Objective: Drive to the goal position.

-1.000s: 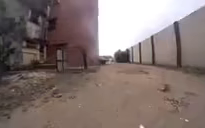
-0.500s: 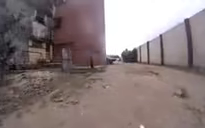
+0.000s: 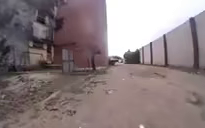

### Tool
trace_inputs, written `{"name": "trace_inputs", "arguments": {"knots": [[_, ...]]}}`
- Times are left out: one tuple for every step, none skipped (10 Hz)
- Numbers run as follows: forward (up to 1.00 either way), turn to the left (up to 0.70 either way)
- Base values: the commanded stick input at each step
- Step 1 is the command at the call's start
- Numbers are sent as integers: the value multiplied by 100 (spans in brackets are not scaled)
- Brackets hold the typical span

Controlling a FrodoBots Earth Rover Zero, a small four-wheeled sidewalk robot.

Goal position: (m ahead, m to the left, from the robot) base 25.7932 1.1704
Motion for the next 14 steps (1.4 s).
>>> {"name": "trace_inputs", "arguments": {"knots": [[50, 0], [50, 0], [50, 0], [50, 0], [50, 0], [50, 0], [50, 0], [50, 0], [50, 0], [50, 0], [50, 0], [50, 0], [50, 0], [50, 0]]}}
